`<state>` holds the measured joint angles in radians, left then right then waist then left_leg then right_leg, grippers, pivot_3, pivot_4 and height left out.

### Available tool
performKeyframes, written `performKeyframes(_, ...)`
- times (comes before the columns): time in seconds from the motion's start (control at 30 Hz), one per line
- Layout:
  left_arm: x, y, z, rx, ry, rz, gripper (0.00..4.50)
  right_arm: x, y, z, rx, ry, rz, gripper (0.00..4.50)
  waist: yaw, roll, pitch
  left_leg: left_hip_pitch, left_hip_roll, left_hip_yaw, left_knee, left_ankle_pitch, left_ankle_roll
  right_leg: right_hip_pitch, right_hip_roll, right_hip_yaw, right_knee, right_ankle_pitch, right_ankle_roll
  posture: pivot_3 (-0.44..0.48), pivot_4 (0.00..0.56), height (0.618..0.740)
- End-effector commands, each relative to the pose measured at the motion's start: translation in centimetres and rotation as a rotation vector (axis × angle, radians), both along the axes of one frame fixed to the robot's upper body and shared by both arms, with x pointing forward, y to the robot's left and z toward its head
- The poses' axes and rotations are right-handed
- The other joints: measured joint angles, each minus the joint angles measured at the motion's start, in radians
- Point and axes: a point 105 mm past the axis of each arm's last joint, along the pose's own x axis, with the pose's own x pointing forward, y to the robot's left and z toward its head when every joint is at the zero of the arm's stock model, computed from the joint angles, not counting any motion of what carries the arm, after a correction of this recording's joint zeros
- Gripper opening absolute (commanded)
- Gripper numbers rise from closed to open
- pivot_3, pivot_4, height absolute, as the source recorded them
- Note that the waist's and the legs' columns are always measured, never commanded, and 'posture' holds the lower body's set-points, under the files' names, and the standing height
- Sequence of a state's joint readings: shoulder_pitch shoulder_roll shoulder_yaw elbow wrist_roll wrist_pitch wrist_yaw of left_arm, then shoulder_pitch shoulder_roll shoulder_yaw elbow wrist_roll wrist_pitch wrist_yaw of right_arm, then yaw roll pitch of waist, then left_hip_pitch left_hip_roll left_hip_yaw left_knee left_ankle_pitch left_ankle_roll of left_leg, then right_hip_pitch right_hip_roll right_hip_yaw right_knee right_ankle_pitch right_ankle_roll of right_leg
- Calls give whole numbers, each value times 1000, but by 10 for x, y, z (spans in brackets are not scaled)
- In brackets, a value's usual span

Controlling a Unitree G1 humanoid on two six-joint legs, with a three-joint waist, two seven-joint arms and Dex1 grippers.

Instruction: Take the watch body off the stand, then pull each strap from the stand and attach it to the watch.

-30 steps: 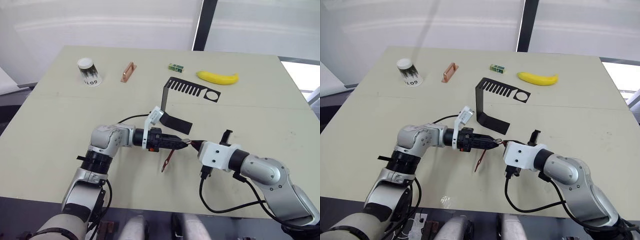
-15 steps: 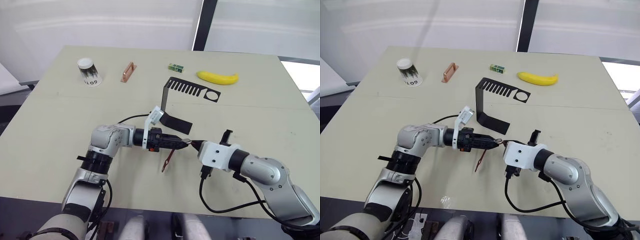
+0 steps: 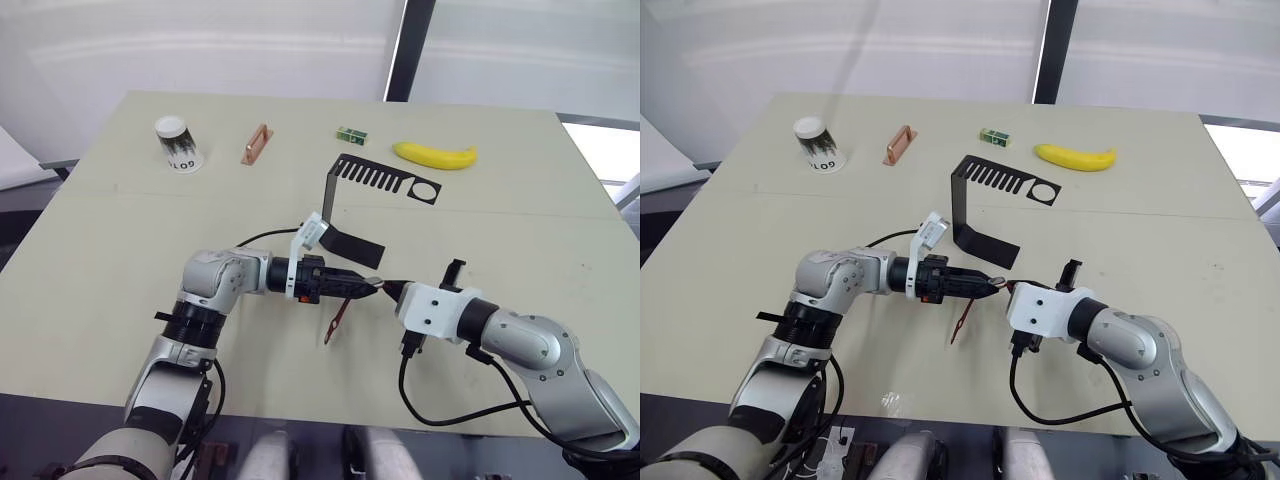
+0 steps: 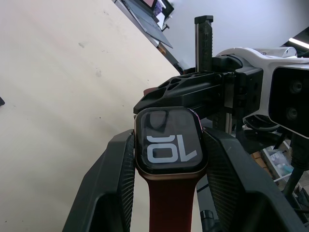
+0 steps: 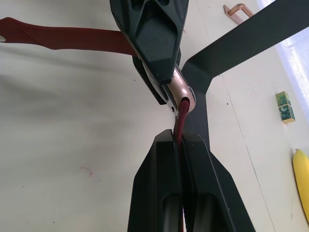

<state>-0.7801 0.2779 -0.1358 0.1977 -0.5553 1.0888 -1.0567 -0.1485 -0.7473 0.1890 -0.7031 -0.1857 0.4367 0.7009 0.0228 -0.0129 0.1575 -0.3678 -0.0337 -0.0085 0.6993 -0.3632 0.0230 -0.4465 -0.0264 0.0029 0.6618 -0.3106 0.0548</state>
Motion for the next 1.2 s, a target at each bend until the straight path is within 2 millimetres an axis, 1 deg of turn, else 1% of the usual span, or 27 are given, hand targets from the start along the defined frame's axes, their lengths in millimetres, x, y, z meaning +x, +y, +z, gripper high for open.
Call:
performKeyframes(0.03,-9,-10,19,-66,-61,-68,1601,-3,6,7,13,-27,29,0,0,0,0,0,0,0,0,0,0,0,0,0,0,0,0,0,150,740)
performKeyframes(0.3,-8,-8,17,-61,-75,-60,1601,-6,7,14,26,-36,43,0,0,0,0,0,0,0,0,0,0,0,0,0,0,0,0,0,150,740)
performKeyframes(0.33,-8,-8,17,-59,-84,-58,1601,-9,7,17,39,-28,55,631,0,0,0,0,0,0,0,0,0,0,0,0,0,0,0,0,150,740)
performKeyframes(0.37,-7,-7,18,-57,-97,-57,1601,-12,7,20,55,-16,70,947,0,0,0,0,0,0,0,0,0,0,0,0,0,0,0,0,150,740)
performKeyframes(0.43,-6,-4,19,-45,-144,-56,1601,-21,5,28,101,40,102,1958,0,0,0,0,0,0,0,0,0,0,0,0,0,0,0,0,150,740)
performKeyframes(0.5,-7,1,21,-28,-215,-73,1601,-31,-4,37,167,122,117,2943,0,0,0,0,0,0,0,0,0,0,0,0,0,0,0,0,150,740)
performKeyframes(0.6,-14,12,23,7,-352,-139,1601,-45,-25,51,301,273,141,4369,0,0,0,0,0,-1,0,0,0,1,0,0,0,0,0,0,150,740)
performKeyframes(0.63,-16,15,24,17,-388,-162,1601,-47,-33,55,346,320,135,4443,1,0,0,0,0,-1,0,0,0,1,0,0,-1,0,0,0,150,740)
performKeyframes(0.7,-21,20,25,34,-463,-203,1601,-51,-46,61,409,389,124,4443,1,0,0,0,0,-1,0,0,0,1,0,-1,-1,0,0,0,150,740)
performKeyframes(0.8,-29,25,24,67,-623,-282,1601,-58,-54,68,463,486,135,4443,1,0,0,0,0,-1,0,0,1,2,-1,0,-1,0,0,0,150,740)
performKeyframes(0.87,-32,26,15,123,-732,-323,1601,-62,-56,69,474,532,140,4443,2,0,0,1,0,-1,-1,-1,1,2,-1,0,-2,0,0,0,150,740)
performKeyframes(0.93,-31,27,3,182,-796,-345,1601,-64,-55,65,458,564,142,4443,3,0,0,1,0,-1,-1,-1,1,2,-1,0,-3,0,0,0,150,740)
performKeyframes(1.1,-21,25,-22,293,-804,-300,1601,-66,-53,51,431,599,133,4443,4,0,0,0,0,0,0,-1,3,2,-1,0,-2,0,0,0,150,740)
performKeyframes(1.2,-21,23,-37,344,-799,-285,1601,-67,-51,44,428,609,134,4443,5,0,0,0,0,0,0,-2,3,2,-1,0,-1,0,0,0,150,740)
